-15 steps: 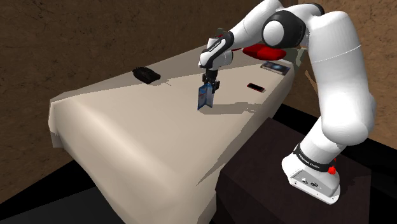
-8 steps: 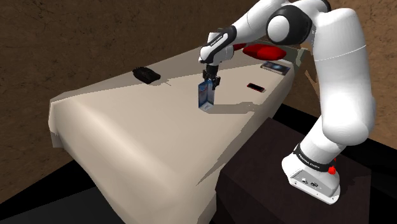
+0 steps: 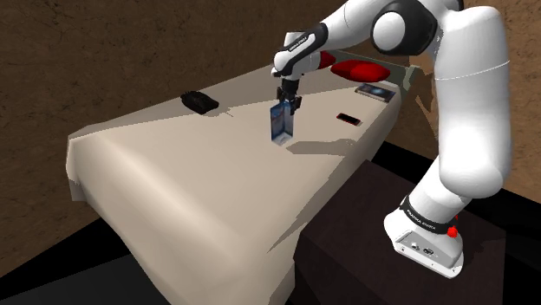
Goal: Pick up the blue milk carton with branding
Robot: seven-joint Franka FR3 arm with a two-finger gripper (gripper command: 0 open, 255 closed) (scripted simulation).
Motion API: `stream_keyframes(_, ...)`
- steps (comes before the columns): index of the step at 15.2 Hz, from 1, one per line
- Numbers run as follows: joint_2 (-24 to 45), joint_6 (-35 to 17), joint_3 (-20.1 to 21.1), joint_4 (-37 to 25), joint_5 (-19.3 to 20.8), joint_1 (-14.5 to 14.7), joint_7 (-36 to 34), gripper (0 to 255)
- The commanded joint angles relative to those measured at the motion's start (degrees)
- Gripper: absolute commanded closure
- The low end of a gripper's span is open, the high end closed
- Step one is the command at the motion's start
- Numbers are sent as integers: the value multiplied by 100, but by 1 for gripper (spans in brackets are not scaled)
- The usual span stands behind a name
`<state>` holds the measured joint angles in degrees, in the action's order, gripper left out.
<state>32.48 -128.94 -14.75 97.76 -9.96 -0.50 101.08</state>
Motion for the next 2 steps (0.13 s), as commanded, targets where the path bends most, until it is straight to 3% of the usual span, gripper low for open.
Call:
stream_keyframes(1,-65,74,-13,-17,19,10,-13,255)
stream_keyframes(2,-65,74,-13,-18,19,9,-13,255)
